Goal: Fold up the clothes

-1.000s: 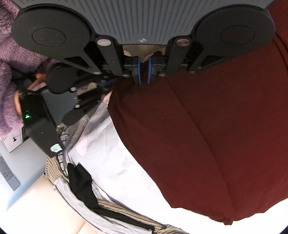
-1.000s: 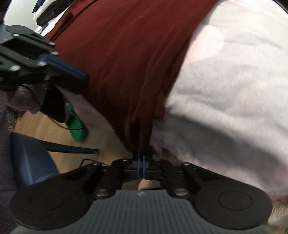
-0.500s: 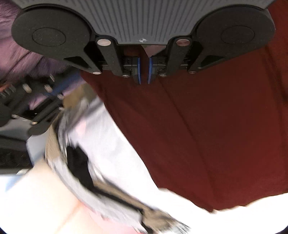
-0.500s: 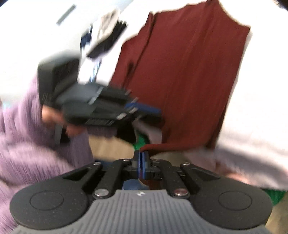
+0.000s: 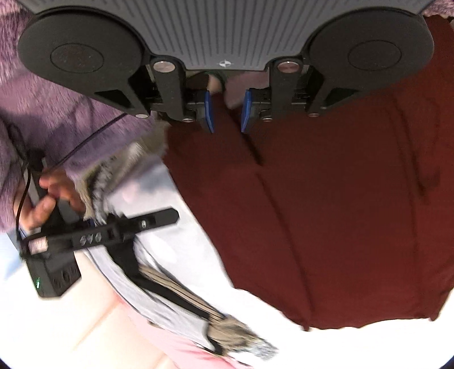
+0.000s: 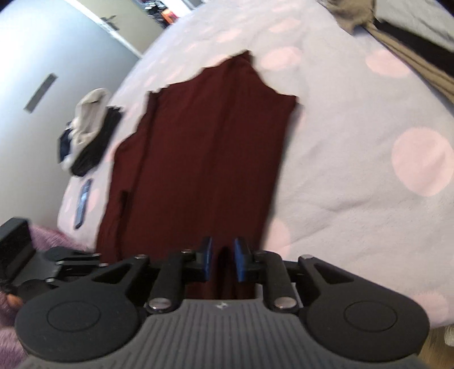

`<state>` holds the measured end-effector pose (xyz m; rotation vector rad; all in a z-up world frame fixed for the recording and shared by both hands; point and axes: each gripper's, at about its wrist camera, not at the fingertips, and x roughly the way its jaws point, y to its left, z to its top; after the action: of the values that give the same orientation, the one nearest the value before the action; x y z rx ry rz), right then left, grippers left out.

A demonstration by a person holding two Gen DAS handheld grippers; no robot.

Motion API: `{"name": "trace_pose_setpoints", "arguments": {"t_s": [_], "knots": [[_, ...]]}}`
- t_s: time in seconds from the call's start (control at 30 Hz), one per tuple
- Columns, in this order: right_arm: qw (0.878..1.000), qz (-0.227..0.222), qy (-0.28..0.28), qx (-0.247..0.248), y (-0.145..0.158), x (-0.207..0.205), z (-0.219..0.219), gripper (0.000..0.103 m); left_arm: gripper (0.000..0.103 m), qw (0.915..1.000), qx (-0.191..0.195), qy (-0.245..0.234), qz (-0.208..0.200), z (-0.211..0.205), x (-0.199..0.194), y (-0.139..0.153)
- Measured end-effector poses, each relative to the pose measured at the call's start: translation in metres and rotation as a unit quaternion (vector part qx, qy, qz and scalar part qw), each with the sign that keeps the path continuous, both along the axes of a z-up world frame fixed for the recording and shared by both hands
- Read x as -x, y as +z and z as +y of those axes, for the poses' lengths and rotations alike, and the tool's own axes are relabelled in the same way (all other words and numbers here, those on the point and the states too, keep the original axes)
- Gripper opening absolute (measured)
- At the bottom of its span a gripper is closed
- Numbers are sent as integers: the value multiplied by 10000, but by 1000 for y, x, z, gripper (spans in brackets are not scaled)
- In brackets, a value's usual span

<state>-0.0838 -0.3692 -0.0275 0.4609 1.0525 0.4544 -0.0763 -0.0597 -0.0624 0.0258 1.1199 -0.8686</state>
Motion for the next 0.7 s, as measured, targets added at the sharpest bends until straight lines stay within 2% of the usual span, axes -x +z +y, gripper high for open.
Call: {"name": "trace_pose_setpoints", "arguments": {"t_s": [0.07,0.27,0.47,0.53,0.57,0.6,0.7], "knots": [[9995,-134,249,113,2,10,4,32,18,9998,-15,-196,-73,-10,3,-1],[9903,-49,1067,887,-4,37,34,32,18,9992,-235,-245,-189,-17,0,-4],[9788,304,1405,1461,-34,40,57,32,18,9988,-198,-298,-336,-19,0,-1],[9786,317,1436,1443,-41,38,59,30,18,9984,-153,-340,-429,-20,2,1],[9788,313,1435,1428,-43,37,60,23,18,9983,-134,-344,-460,-19,3,2],[9793,306,1432,1401,-44,36,60,12,18,9982,-112,-341,-485,-19,4,3],[9823,318,1436,1157,-42,36,56,6,18,9980,-82,-294,-545,-16,4,7]]}}
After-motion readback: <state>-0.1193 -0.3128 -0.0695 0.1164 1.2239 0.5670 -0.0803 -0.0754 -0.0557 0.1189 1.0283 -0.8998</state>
